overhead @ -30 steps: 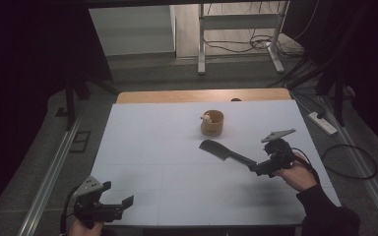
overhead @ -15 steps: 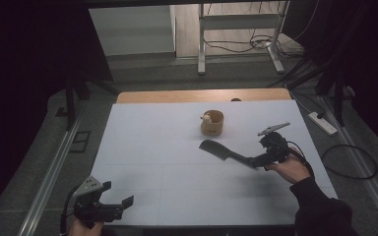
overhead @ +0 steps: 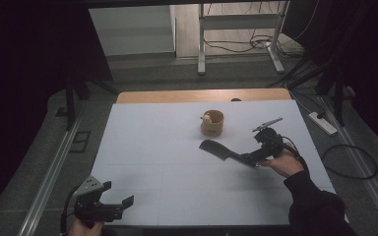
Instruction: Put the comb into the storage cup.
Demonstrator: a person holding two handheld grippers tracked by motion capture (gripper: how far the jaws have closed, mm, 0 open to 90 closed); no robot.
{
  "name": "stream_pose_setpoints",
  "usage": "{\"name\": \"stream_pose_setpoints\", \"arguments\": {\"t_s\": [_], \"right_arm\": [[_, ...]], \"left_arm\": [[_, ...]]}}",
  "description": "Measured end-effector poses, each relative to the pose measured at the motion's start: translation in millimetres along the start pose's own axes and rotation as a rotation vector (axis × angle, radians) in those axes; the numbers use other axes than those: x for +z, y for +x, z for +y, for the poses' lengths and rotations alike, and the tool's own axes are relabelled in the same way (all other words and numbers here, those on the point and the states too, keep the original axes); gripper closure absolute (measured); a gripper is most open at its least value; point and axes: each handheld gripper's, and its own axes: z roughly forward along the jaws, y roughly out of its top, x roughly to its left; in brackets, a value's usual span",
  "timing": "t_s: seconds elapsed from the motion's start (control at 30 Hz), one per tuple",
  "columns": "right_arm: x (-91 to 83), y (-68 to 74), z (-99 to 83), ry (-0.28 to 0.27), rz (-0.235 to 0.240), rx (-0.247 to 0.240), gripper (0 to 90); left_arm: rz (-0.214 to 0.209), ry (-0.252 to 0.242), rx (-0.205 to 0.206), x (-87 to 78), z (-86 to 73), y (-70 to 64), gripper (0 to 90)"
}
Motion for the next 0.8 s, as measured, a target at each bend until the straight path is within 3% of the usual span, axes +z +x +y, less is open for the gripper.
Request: {"name": "stream_pose_setpoints", "arguments": {"t_s": [0.7,0.8], "right_arm": [[21.8,3.8,20.0,0.049,0.002,-0.026,3.5],[23.6,3.8,22.3,0.052,-0.008,-0.036,10.7]], "left_arm": [[-0.003,0.003,-0.008,0.6,0.3,1.1,1.0],[-0.004,0.004,-0.010,0.6,0.4,1.4,1.0]]}}
